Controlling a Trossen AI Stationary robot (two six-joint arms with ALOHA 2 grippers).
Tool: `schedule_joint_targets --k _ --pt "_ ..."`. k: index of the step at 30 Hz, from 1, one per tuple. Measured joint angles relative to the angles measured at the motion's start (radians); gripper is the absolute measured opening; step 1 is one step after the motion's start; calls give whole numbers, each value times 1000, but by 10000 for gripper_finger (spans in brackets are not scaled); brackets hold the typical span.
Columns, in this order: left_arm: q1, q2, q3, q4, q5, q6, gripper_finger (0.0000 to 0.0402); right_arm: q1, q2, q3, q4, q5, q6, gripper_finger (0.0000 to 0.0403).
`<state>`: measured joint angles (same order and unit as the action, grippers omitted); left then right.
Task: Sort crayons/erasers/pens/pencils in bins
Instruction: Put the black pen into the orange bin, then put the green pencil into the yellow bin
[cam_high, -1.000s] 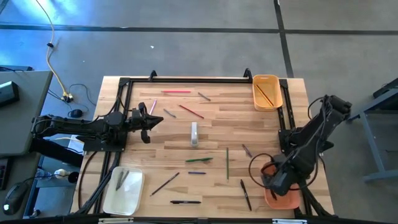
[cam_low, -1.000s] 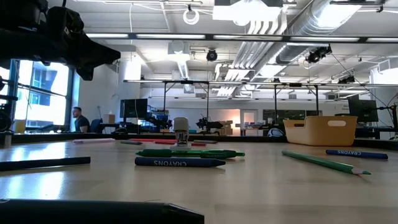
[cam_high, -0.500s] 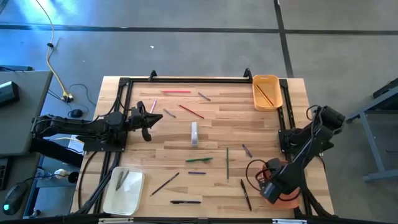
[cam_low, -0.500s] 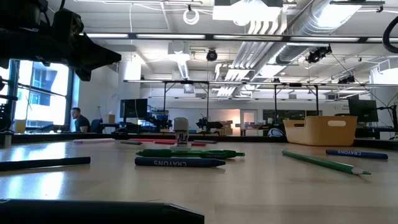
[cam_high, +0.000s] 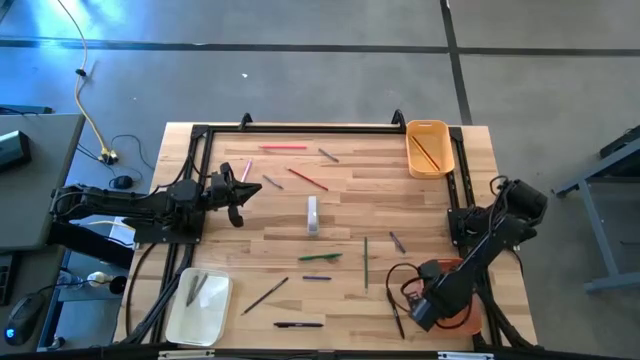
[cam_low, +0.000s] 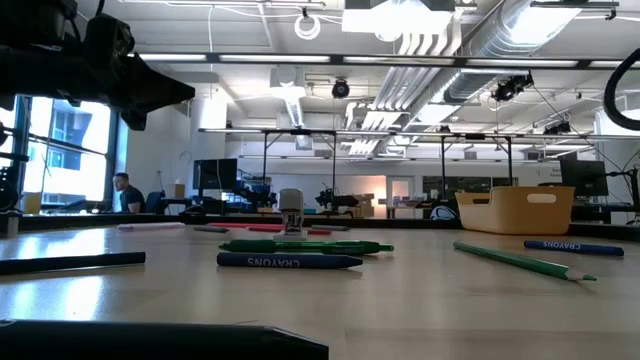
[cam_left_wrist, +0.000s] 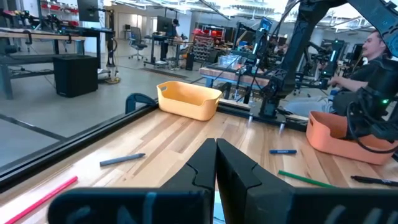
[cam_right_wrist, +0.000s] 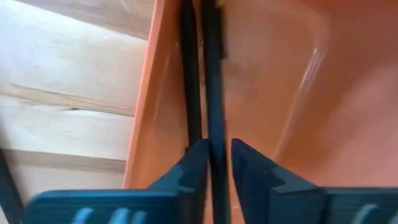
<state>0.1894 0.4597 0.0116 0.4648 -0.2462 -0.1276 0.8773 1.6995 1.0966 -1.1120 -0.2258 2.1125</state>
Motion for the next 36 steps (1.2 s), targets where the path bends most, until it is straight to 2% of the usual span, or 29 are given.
schedule_joint_targets --k 5,10,13,15,20,23,26,32,36 --pt "0 0 0 0 0 0 1 -26 -42 0 -24 -79 -41 117" --pt "0 0 0 0 0 0 1 -43 -123 33 -41 -81 -71 130" --pt "0 0 0 0 0 0 0 -57 -173 54 -70 -75 -71 115" --pt "0 0 0 0 0 0 1 -71 -199 67 -67 -29 -72 95" --pt "0 0 0 0 0 0 0 -117 -252 81 -3 247 -130 16" --pt "0 0 0 0 0 0 1 -162 -253 81 19 349 -180 12" --pt "0 0 0 0 0 0 0 -226 -219 81 44 364 -229 19" --pt "0 0 0 0 0 0 0 -367 -91 81 237 367 -380 6" --pt "0 0 0 0 0 0 1 -437 -8 80 331 365 -415 13"
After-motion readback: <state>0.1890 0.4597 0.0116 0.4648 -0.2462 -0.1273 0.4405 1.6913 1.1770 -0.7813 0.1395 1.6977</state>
